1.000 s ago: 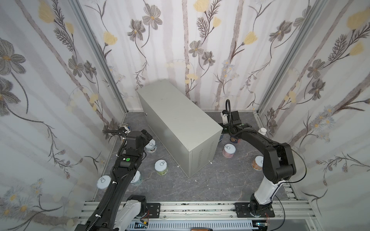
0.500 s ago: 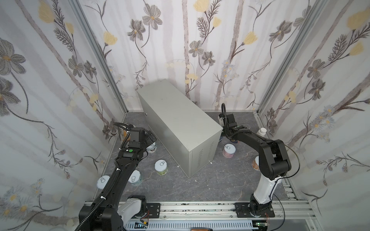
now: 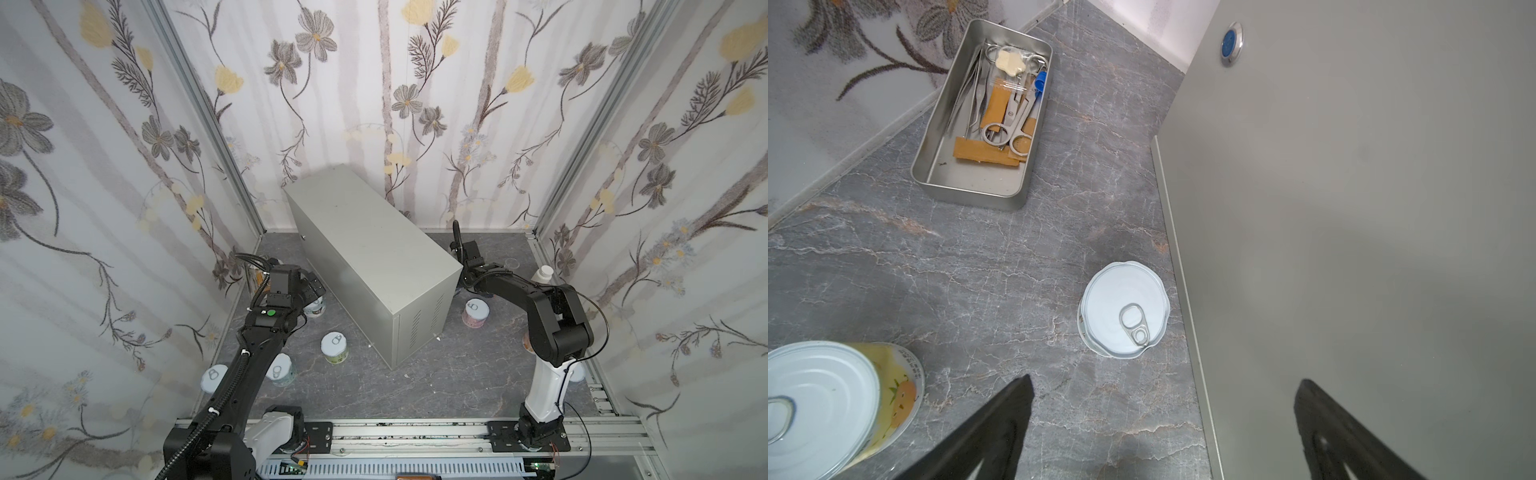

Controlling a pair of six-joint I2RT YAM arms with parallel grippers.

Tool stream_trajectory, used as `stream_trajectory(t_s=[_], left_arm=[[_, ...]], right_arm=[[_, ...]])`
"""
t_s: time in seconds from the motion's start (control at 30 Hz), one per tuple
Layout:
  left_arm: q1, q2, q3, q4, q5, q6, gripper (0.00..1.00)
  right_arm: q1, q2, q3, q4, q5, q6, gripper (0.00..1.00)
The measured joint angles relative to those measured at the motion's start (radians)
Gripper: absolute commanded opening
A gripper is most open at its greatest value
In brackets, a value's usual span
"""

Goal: Place and organize the canned foods onto the counter
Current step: 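Lower the right gripper over the blue-labelled can and close on it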

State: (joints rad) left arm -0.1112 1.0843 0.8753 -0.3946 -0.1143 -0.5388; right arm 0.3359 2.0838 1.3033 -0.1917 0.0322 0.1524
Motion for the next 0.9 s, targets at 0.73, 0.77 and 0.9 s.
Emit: stream_trajectory(t_s=[0.73,0.77,0.9], left_arm=[[0.000,-0.105,0.043,-0.094,0.020,0.064,1.00],[0.000,-0.112,0.048,-0.098,0.024,0.064,1.00],[0.000,-0.142,0.060,-0.116,0.036,0.068,1.00]], right_arm=[[-0.005,-0.188,-0.036,-0.104,0.031,0.040,0.48],[-0.007,-0.212,-0.036,-0.114,0.034,0.041,0.48],[-0.011,-0.300,-0.031,-0.164,0.049,0.045,0.48]])
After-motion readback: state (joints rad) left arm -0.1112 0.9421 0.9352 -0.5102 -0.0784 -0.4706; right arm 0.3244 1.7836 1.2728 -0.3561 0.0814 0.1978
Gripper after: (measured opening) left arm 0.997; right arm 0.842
